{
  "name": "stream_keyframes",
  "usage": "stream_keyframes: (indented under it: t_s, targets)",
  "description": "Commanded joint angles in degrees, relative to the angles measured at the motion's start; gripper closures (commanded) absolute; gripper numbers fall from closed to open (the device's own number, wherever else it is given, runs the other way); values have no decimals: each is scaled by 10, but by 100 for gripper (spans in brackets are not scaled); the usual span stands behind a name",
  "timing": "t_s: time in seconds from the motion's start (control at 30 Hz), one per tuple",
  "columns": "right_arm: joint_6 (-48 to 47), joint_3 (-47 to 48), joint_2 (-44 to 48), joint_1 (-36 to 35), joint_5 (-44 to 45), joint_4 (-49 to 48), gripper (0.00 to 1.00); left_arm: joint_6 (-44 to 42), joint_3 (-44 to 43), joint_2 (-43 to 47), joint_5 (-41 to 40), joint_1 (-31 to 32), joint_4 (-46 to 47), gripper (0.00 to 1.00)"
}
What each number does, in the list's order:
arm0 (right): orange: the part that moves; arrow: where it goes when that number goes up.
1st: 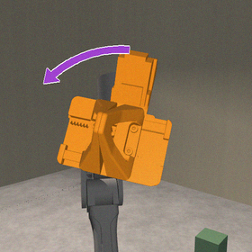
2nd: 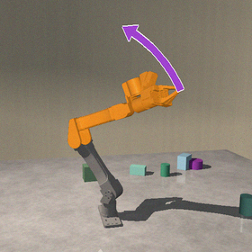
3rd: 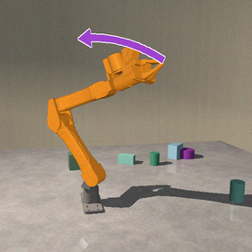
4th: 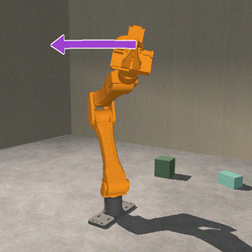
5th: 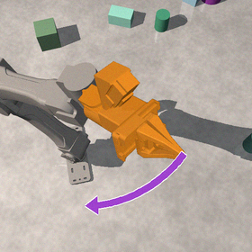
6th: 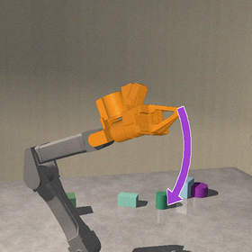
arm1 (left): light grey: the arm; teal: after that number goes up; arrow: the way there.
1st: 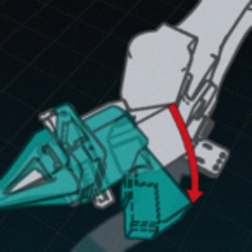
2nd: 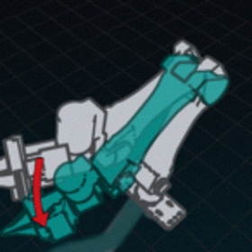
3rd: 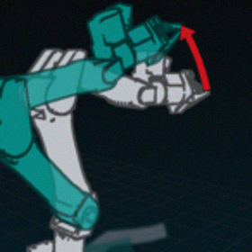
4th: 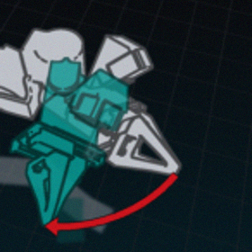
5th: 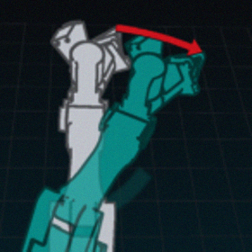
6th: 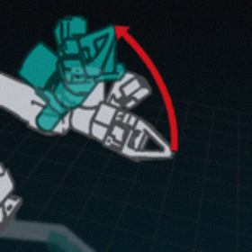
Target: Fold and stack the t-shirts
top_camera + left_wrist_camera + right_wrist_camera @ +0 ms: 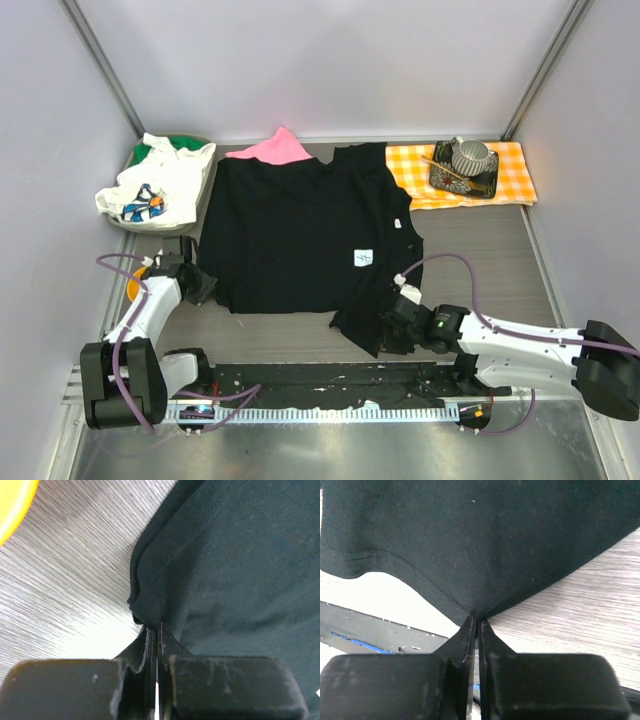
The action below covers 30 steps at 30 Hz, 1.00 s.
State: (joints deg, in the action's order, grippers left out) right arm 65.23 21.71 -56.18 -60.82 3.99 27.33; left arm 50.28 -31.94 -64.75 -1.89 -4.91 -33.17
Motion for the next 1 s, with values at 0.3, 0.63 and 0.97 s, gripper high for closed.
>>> stream_keyframes:
  t_s: [0.3, 0.63, 0.97]
  targets:
    - [-12, 77, 81, -7, 140, 191, 99, -12, -12, 29, 20, 0, 6, 100]
    - [-53, 217, 184, -7, 271, 318, 99, -7, -52, 168, 31, 39, -90, 100]
    - [-10, 304, 245, -7, 352, 429, 99, 17, -93, 277, 24, 44, -177, 100]
